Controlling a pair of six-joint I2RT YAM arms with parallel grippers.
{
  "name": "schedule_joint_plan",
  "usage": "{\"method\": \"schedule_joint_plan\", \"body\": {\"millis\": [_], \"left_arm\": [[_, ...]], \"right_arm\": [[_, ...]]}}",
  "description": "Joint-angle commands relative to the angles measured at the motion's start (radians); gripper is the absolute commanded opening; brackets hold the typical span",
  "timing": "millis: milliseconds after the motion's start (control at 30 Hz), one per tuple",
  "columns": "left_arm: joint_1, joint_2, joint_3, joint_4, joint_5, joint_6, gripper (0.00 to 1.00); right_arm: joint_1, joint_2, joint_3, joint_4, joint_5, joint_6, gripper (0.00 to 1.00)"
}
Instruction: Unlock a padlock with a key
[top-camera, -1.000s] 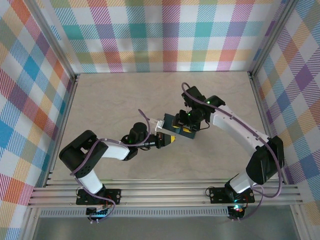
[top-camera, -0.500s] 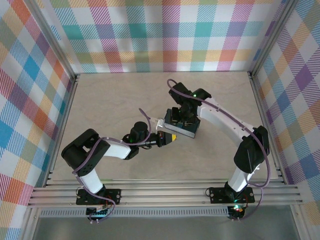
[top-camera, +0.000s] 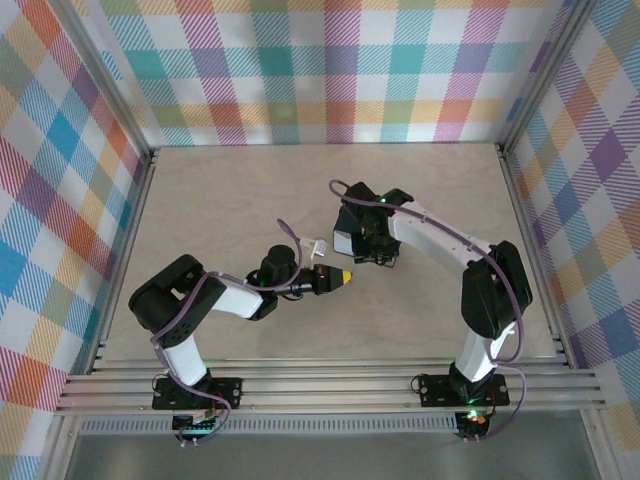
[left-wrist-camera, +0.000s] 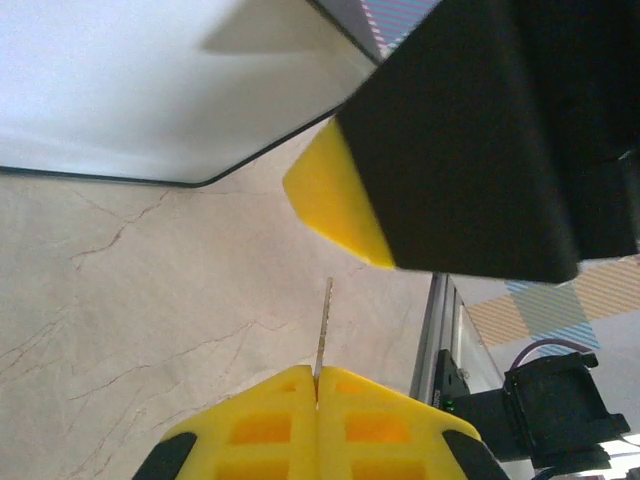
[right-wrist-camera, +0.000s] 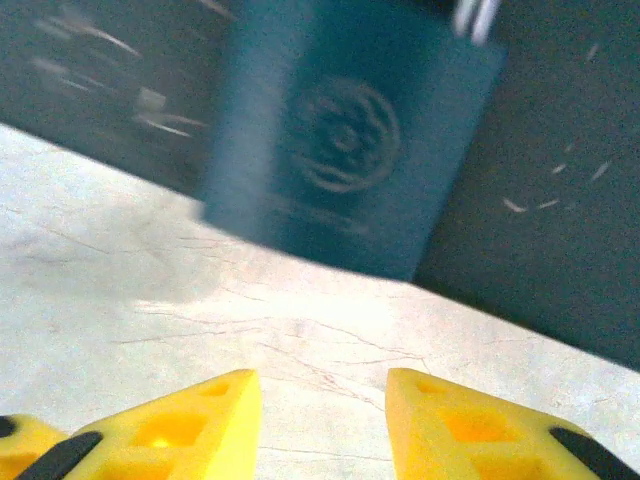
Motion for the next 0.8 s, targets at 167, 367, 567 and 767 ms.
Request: {"method": "schedule_joint_plan", "body": {"millis": [167, 367, 567, 767], "left_arm": [[0.01, -0.137, 0.024, -0.162, -0.022, 0.104, 0.0], [0.011, -0.195, 0.059, -0.28, -0.043, 0.138, 0.0], [0.01, -0.247, 0.065, -0.354, -0.06, 0.164, 0.0], [0.01, -0.286, 0.064, -0.414, -0.068, 0.192, 0.0]], "right_arm": [[0.0, -0.034, 0.238, -0.132, 0.058, 0.019, 0.47], [-0.031, 0.114, 0.446, -0.278, 0.076, 0.031, 0.51], [-0.037, 0.274, 0.632, -0.39, 0.084, 0.042, 0.51], [-0.042, 0.344, 0.705, -0.449, 0.088, 0.055, 0.48]]}}
